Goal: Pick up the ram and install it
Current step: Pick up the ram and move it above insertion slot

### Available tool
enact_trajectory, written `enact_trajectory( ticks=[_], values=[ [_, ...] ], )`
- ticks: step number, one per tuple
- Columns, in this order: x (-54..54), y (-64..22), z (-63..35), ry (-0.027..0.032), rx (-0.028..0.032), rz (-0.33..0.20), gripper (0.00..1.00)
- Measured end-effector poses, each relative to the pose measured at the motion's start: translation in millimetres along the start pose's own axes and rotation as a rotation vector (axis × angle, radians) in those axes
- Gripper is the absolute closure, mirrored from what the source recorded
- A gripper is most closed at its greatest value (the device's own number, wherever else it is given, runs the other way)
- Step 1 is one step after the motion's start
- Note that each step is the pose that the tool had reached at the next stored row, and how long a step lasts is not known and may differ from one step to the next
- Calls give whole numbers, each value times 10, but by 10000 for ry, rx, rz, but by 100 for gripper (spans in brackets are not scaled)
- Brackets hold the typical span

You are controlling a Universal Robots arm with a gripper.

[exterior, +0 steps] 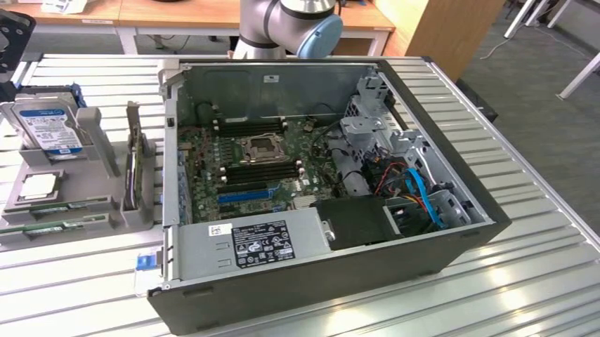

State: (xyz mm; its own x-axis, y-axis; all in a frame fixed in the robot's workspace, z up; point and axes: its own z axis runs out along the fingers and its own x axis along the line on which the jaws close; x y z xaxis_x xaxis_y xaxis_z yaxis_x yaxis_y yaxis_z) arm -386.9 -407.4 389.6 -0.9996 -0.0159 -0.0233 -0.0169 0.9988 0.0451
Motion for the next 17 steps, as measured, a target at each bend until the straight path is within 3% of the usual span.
enact_trajectory(
  ticks=[17],
  values=[
    [0, 0, 6, 139, -71, -3079, 90]
  ],
)
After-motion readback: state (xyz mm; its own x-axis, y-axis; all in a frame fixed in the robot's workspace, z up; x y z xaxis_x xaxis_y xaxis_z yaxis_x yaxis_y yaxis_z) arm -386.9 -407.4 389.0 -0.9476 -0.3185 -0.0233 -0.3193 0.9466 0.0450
